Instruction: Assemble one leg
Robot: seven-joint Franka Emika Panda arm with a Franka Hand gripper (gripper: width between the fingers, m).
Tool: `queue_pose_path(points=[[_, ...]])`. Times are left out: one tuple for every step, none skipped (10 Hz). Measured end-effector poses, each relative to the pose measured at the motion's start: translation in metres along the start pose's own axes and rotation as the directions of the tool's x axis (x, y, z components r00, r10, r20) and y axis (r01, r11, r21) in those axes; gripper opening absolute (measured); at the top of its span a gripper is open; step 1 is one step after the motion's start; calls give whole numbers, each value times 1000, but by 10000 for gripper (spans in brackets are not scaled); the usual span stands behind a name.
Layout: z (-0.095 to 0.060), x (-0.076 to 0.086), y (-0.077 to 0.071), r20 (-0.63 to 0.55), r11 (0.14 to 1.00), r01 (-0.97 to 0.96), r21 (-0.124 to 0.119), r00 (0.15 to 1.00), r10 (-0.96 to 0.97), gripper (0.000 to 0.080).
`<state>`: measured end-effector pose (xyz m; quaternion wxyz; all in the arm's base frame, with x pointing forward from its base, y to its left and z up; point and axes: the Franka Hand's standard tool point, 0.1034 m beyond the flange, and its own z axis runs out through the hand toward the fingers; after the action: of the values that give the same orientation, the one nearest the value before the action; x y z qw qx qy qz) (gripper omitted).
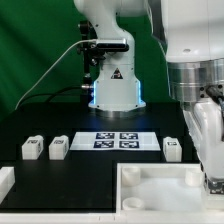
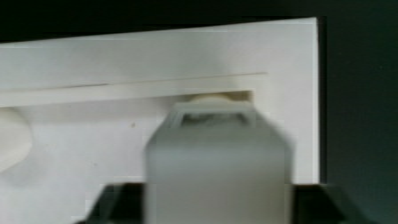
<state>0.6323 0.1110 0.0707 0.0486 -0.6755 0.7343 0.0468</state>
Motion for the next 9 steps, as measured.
queue_pose_path(points=[[0,0,0,0,999,33,0,999,-33,478],[1,-3,1,1,996,84,-2,996,-84,590],[2,-12,4,3,981,194,-6,981,-194,637],[0,-18,5,4,938,347,-3,938,-347,637],[-2,-18,4,-3,844,537,2,844,-537,646],[0,-17,4,-3,808,590,-1,808,-590,646],[0,-16,4,-4,741,672,-3,741,-672,649],[0,-16,4,-4,647,762,-3,647,-762,649],[0,-11,4,-4,512,859,-23,512,-859,649]])
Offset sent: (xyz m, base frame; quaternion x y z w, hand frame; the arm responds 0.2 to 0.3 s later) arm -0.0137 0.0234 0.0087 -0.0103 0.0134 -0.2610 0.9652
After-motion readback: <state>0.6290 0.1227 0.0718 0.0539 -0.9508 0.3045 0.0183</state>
